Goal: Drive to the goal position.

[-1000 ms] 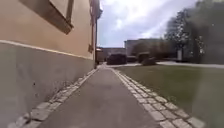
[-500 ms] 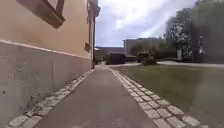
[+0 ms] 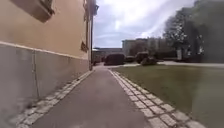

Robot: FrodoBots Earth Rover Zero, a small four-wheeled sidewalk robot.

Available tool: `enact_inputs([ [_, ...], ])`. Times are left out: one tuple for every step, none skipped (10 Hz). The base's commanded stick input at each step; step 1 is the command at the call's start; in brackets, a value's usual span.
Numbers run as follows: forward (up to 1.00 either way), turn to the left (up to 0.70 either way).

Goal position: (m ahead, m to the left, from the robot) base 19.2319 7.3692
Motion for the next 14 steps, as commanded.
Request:
enact_inputs([
  [1.00,0.01],
  [1.00,0.01],
  [1.00,0.01],
  [1.00,0.01],
  [1.00,0.01],
  [1.00,0.01],
  [1.00,0.01],
  [1.00,0.01],
  [1.00,0.01],
  [1.00,0.01],
  [1.00,0.01],
  [1.00,0.01],
  [1.00,0.01],
  [1.00,0.01],
])
